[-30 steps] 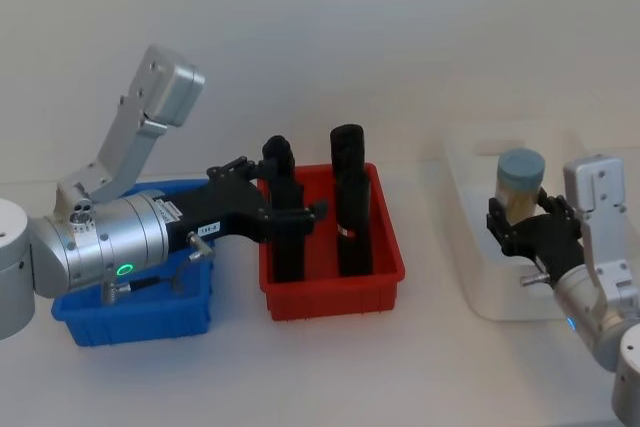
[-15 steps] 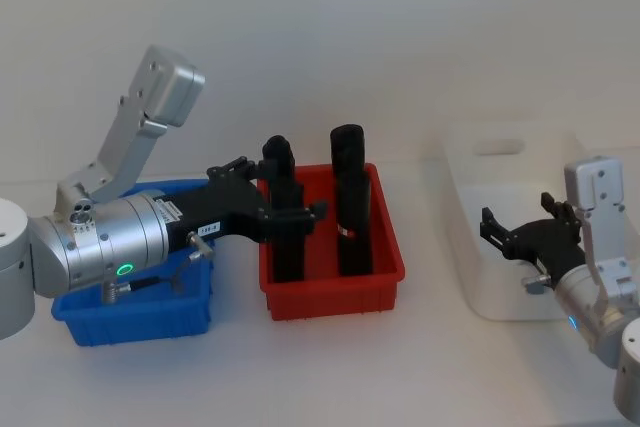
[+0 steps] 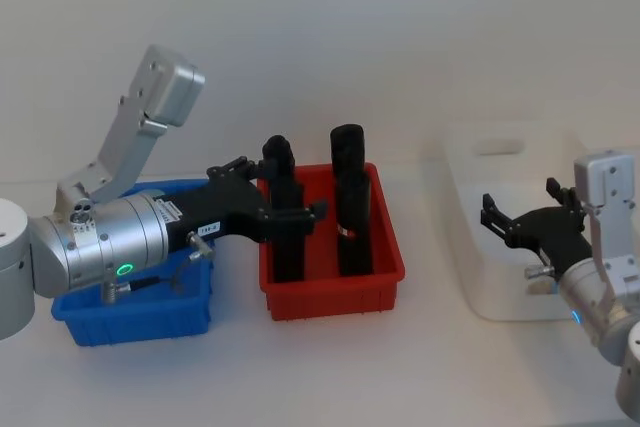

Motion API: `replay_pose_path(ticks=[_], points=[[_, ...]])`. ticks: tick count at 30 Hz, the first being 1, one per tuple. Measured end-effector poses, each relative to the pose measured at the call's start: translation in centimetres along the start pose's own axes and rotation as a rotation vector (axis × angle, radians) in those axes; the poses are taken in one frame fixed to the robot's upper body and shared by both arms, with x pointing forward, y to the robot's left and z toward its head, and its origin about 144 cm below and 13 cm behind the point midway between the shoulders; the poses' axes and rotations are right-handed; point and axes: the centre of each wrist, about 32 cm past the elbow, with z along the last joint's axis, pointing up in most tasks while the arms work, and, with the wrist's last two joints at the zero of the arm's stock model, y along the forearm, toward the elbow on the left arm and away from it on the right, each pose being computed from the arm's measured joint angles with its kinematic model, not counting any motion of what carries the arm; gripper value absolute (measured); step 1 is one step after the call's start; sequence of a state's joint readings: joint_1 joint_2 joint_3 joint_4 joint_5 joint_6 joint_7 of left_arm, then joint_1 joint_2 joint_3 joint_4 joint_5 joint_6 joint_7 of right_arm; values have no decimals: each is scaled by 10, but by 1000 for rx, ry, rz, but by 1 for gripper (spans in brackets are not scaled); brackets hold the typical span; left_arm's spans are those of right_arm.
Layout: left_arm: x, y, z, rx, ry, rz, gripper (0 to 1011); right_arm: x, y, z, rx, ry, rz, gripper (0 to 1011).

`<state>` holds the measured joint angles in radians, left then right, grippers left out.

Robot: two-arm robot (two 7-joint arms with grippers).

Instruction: Pick the cotton swabs from the blue box and place them into the white box.

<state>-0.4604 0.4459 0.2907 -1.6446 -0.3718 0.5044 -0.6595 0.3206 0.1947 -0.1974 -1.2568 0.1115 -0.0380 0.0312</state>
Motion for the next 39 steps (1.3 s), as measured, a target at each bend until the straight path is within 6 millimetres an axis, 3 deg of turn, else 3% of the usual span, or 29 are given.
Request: replay_pose_path(ticks=[21, 39], points=[[-3, -2, -4, -5, -7, 16, 1004, -1, -15, 13, 106, -15, -15, 1002], [-28, -18, -38, -55, -73, 183, 1004, -9, -61, 23, 89, 43, 81, 1002]])
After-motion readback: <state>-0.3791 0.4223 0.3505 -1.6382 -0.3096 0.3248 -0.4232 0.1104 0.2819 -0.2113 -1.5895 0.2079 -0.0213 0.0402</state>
